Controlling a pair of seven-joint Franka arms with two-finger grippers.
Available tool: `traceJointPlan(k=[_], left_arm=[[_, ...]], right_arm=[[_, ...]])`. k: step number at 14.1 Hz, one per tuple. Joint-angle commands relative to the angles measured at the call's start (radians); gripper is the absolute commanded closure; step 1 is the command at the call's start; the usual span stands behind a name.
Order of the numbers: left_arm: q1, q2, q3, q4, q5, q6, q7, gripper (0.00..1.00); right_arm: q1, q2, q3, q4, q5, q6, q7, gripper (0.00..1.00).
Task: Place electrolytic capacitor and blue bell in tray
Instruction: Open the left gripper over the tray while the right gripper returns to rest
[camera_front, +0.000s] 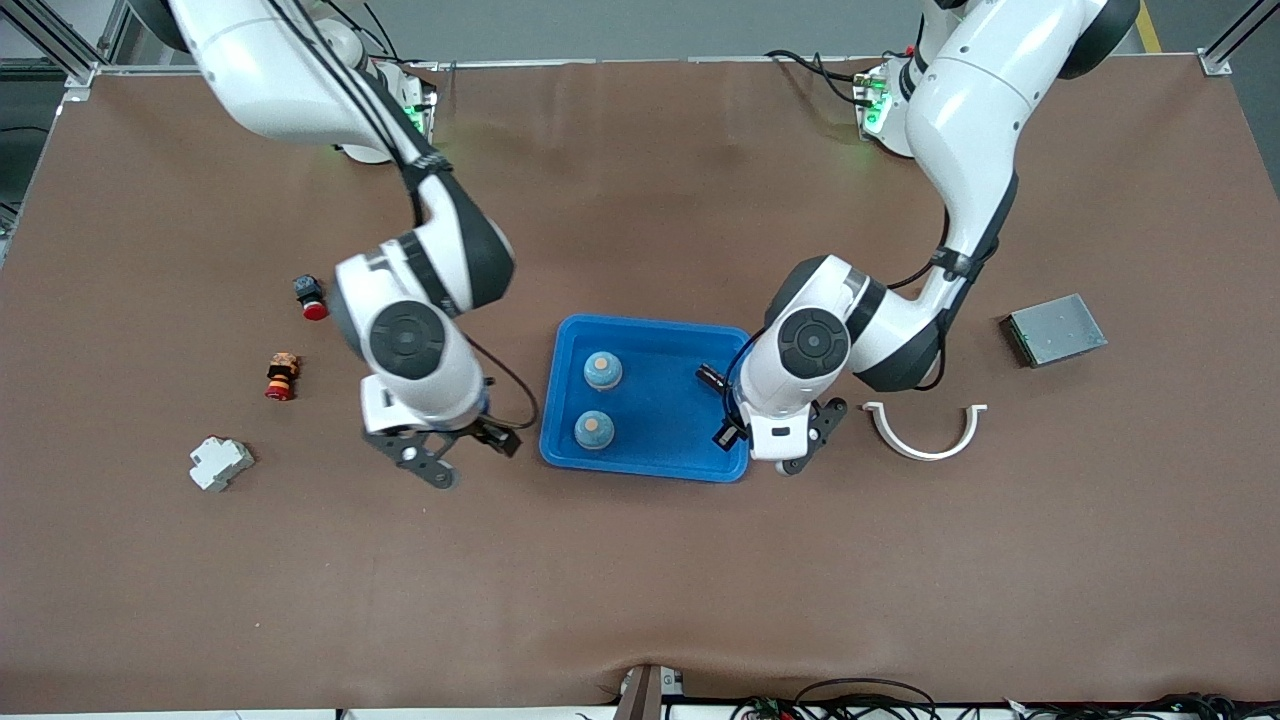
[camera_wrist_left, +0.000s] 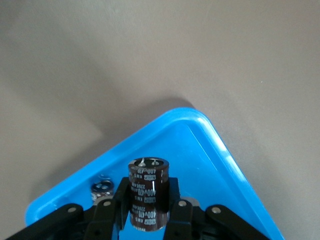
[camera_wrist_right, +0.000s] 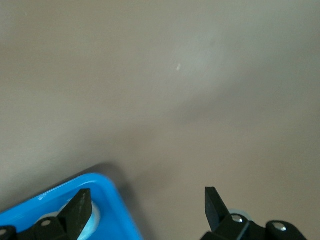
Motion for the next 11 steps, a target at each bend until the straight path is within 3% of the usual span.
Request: traceJointPlan(k=[1,5,11], left_arm=[[-0.024,0.029,0.010,0.025,-0.014,0.019,-0.037,1.00],[-0.042,0.059,0.014,0.025,-0.010,0.032,-0.040,1.00],[-0.056,0.105,0.018,0.025,-0.003,0.101,-0.035,1.00]], right_arm=[[-0.121,-0.199,0.023,-0.193,0.028,0.006,-0.212,0.00],[-0.264,-0.334,0.021,-0.271,0.031,-0.023,-0.550,0.00],[-0.394,-0.480,0.015,-0.329,0.072,-0.072,-0.794,0.00]])
